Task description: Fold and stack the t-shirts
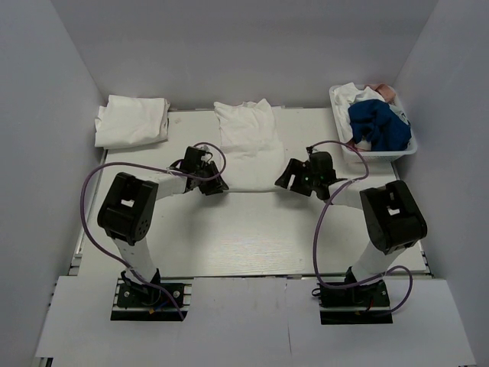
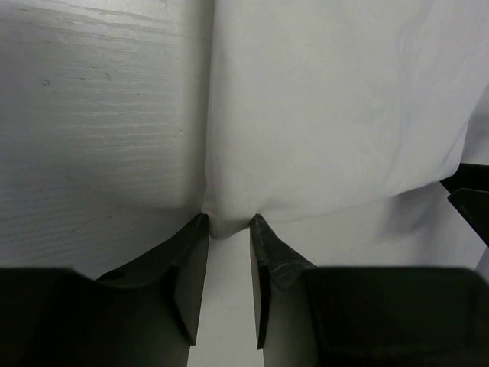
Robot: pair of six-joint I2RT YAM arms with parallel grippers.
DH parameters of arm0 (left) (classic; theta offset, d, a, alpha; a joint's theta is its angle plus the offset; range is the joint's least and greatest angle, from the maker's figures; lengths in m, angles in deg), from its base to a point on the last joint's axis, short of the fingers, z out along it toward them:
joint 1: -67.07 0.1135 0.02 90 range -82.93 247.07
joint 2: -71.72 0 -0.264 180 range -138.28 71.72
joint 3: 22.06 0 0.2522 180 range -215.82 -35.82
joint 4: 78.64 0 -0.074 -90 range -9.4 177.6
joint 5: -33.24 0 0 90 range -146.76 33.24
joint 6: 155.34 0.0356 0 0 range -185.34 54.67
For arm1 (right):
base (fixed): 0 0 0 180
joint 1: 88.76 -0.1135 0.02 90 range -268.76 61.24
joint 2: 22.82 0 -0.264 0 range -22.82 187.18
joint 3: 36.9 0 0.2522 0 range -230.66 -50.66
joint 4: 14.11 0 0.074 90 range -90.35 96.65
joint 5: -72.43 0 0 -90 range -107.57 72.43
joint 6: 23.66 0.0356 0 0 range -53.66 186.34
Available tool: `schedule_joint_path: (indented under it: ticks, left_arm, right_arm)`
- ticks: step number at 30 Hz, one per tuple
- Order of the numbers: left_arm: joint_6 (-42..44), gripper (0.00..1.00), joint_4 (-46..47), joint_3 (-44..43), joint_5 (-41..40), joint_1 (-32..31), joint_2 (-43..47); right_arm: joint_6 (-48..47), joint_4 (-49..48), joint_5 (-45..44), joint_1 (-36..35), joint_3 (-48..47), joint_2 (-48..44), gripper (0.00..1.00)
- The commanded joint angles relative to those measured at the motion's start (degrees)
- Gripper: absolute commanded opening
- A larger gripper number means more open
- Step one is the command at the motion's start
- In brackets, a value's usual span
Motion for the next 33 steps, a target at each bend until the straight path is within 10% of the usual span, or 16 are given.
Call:
schedule_joint_path:
  ticks: [1, 5, 10, 33]
  left_arm:
    - [-0.6, 0.38, -4.6, -0.8, -4.1, 0.1, -2.1]
    - [-1.1, 0.26, -5.9, -2.6, -4.9, 0.1, -4.2]
    - [-1.1, 0.00, -6.5, -3.1, -4.9, 0.1, -4.2]
    - [2.7, 0.00, -16.1, 13.6, 2.9, -5.7, 42.8]
  right_arm:
    - [1.5, 0.0, -0.1, 0.5, -0.2, 4.4, 0.77]
    - [2.0, 0.3, 1.2, 0.9, -2.9, 6.6, 0.57]
    - [2.5, 0.4, 1.4, 0.9, -1.1, 4.6, 0.00]
    - [-2.1, 28.2, 5.2, -3.0, 6.2, -42.5, 0.00]
